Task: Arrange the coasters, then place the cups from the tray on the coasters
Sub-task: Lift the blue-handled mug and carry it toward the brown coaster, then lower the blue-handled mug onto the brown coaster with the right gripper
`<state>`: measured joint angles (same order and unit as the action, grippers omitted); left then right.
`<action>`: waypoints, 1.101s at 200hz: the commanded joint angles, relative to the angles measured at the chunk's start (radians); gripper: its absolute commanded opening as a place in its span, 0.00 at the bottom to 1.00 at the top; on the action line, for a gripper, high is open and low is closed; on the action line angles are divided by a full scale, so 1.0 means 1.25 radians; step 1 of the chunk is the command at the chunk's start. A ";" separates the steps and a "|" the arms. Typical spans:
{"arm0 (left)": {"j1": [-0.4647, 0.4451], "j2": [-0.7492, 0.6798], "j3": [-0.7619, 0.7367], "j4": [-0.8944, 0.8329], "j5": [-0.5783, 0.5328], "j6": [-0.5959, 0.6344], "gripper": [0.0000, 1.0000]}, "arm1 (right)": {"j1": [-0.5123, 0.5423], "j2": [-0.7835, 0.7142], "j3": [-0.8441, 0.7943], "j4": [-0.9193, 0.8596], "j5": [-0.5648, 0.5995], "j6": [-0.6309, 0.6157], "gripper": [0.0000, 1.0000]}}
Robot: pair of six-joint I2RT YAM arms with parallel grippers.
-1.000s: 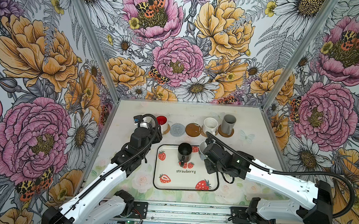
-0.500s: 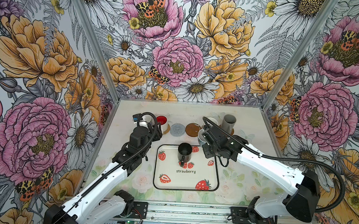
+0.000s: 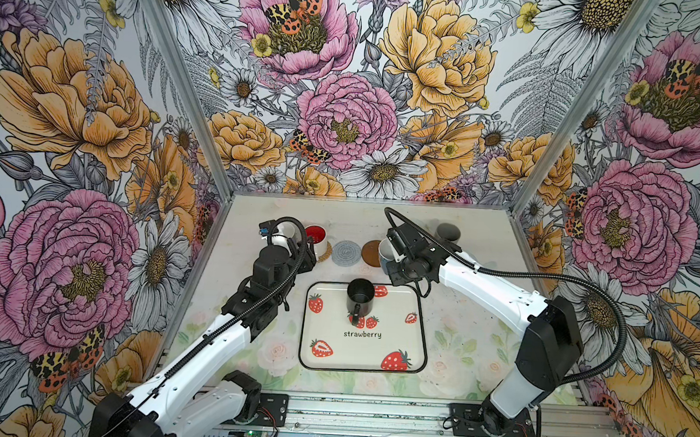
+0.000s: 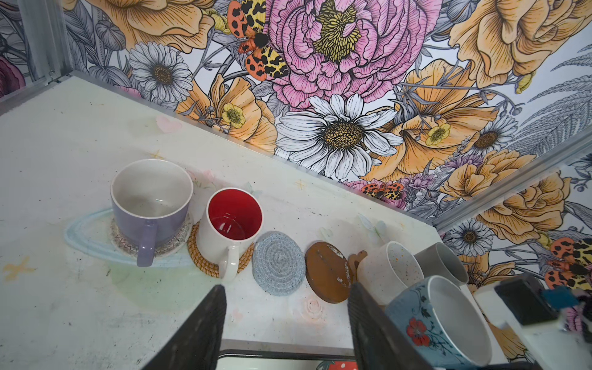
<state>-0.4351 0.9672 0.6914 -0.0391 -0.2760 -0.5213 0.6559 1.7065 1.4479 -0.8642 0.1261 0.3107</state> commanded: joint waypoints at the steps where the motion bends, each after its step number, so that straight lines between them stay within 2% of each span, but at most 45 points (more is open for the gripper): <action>1: 0.008 0.009 -0.001 0.023 0.017 0.022 0.62 | -0.013 0.025 0.069 0.054 -0.018 -0.028 0.00; 104: 0.032 0.045 0.010 0.026 0.028 0.028 0.62 | -0.062 0.177 0.211 0.053 -0.071 -0.067 0.00; 220: 0.041 0.089 0.021 0.034 0.043 0.024 0.61 | -0.092 0.272 0.277 0.053 -0.087 -0.078 0.00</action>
<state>-0.3939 1.0733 0.6918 -0.0219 -0.2443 -0.5133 0.5480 2.0373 1.7344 -0.8474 0.0277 0.2264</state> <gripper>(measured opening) 0.613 0.164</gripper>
